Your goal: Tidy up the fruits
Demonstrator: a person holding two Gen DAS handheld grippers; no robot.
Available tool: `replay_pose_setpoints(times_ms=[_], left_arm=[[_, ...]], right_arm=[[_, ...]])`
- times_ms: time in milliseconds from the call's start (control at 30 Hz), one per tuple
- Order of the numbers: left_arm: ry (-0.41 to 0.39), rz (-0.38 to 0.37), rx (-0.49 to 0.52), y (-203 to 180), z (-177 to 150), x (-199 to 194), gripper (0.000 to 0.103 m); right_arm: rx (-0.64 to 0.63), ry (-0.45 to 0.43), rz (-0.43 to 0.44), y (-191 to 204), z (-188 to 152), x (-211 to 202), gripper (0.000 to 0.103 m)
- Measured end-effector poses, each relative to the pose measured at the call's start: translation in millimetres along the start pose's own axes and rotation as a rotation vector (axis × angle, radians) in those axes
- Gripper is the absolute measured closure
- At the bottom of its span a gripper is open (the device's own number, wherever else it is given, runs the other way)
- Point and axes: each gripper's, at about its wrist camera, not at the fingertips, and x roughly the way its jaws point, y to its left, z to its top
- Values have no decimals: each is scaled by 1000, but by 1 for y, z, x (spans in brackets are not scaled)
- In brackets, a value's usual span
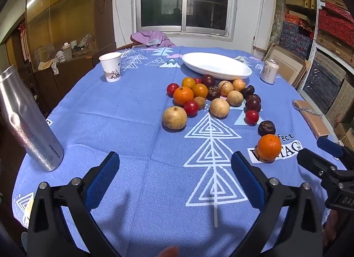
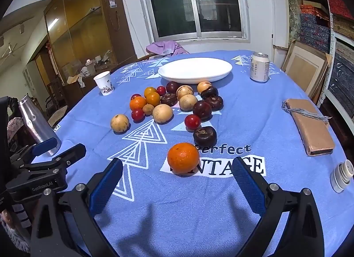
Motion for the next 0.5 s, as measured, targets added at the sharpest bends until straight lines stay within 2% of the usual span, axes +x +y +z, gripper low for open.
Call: replay_pose_setpoints(times_ms=[500], left_arm=[[29, -14, -7, 3, 0, 7, 4]], right_arm=[[6, 12, 9, 1, -1, 4, 3]])
